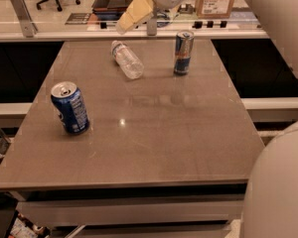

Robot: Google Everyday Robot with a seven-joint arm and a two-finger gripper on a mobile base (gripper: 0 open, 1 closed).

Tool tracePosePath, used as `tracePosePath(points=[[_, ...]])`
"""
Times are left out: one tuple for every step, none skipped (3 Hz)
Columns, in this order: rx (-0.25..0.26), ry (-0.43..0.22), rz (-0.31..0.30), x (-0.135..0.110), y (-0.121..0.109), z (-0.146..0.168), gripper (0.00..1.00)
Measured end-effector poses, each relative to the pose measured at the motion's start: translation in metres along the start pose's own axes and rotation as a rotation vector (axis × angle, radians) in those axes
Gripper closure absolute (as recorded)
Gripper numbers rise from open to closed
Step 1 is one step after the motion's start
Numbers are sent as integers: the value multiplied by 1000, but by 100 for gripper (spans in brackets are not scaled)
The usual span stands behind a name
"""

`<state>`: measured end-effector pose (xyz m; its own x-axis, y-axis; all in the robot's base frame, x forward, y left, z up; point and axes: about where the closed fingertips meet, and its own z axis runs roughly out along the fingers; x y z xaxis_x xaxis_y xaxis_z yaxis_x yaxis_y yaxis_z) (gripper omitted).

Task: Place water bottle upright

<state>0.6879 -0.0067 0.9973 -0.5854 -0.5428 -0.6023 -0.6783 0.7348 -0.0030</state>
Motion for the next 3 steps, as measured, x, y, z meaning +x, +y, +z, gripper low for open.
tracePosePath(points=[[5, 19, -1, -16, 7, 6, 0], [14, 54, 16, -29, 16, 16, 0], [23, 94, 49, -36, 25, 35, 0]])
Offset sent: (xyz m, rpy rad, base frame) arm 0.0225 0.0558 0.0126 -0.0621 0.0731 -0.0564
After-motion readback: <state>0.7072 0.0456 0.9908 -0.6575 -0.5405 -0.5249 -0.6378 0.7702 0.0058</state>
